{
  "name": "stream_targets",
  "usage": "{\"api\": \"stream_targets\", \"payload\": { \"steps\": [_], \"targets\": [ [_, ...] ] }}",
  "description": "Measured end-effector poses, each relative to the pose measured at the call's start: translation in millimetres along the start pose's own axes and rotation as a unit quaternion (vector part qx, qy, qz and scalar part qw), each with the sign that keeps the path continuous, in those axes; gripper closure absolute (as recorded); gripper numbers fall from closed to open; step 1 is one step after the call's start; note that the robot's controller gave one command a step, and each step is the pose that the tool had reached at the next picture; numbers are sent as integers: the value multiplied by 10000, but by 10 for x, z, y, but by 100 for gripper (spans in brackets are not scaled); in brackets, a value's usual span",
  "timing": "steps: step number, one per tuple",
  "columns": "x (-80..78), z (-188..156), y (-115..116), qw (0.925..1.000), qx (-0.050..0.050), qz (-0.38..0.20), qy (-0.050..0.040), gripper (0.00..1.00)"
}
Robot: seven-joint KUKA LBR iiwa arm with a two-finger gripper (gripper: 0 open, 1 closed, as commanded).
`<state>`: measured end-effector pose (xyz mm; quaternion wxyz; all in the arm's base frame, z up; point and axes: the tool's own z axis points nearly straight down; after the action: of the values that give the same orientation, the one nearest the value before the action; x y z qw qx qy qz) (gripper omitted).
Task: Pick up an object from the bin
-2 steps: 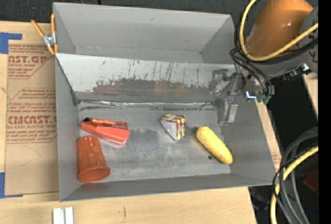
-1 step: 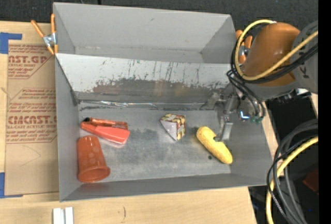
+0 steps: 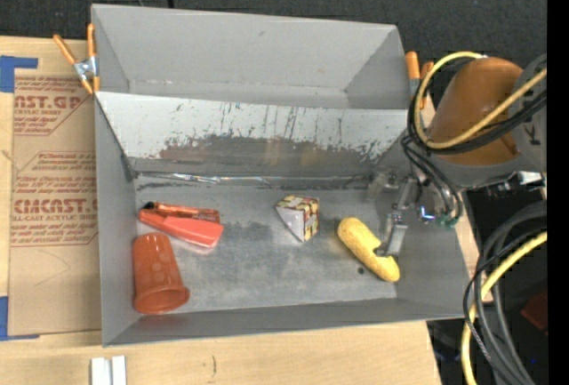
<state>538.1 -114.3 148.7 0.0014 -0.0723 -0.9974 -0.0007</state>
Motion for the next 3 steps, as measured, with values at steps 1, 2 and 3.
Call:
{"api": "stream_targets", "payload": {
  "steps": [1,2,3],
  "targets": [
    [-43,119,-102,9992,0,404,-49,0],
    [-4,707,-223,9963,-6,855,-30,0],
    [64,861,-292,9942,-7,1070,-52,100]
  ]
}}
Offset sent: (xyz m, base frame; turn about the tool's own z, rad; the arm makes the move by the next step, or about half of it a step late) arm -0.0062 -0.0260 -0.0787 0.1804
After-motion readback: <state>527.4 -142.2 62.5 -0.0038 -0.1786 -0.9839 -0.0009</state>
